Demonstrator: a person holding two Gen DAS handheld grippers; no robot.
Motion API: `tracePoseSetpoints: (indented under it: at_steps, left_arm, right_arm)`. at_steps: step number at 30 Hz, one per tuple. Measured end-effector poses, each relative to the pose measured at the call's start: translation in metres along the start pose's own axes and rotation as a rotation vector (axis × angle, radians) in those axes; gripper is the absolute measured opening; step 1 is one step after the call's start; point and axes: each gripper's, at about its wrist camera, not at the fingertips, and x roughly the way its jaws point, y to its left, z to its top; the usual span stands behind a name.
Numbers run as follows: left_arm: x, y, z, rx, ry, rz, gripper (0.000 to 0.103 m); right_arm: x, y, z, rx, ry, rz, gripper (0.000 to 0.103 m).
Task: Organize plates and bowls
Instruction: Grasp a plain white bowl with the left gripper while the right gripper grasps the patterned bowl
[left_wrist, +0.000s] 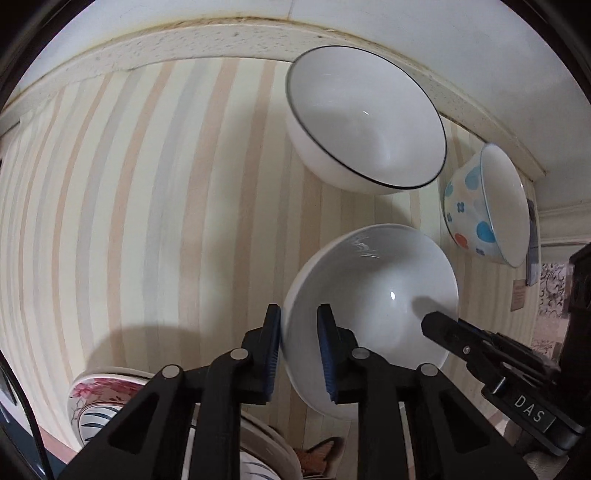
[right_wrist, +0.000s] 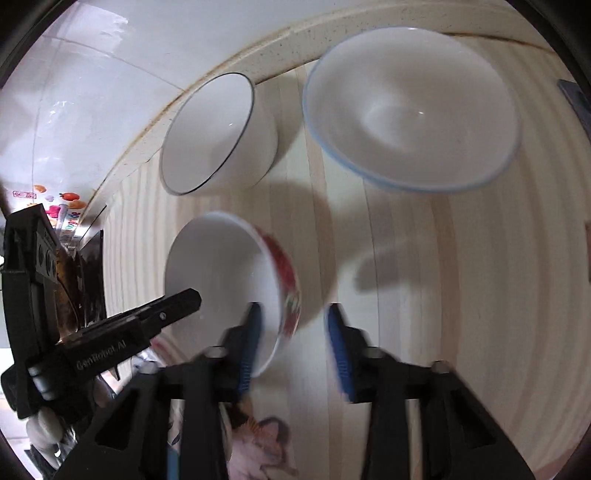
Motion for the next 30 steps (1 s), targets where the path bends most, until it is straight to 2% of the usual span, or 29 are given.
tracePoseSetpoints:
  at_steps: [3, 6, 10, 19, 25, 30]
  left_arm:
    - [-0.002, -0.006, -0.004, 0.018, -0.006, 0.02, 0.017]
    - [-0.007, -0.012, -0.013, 0.026, -0.004, 0.026, 0.017]
    - [-0.02, -0.021, -0.028, 0.041, -0.017, 0.02, 0.018]
    - [-0.04, -0.049, -0.075, 0.109, -0.023, -0.003, 0.017]
    - [-0.033, -0.065, -0.102, 0.144, 0.0, -0.008, 0.017]
    - [-0.018, -0.07, -0.107, 0.163, 0.032, -0.001, 0.017]
  right_arm:
    - [0.005, 0.002, 0.004, -0.027, -0.006, 0.02, 0.011]
    - [0.004, 0.008, 0.0, -0.05, -0.018, -0.013, 0.011]
    - [-0.006, 0.008, -0.012, -0.032, -0.006, 0.007, 0.011]
    - [-0.045, 0.002, -0.059, -0.022, -0.013, 0.005, 0.011]
    - [-0.062, -0.016, -0.092, 0.005, -0.016, -0.004, 0.011]
    - [-0.064, -0.033, -0.113, 0.032, -0.003, -0.007, 0.011]
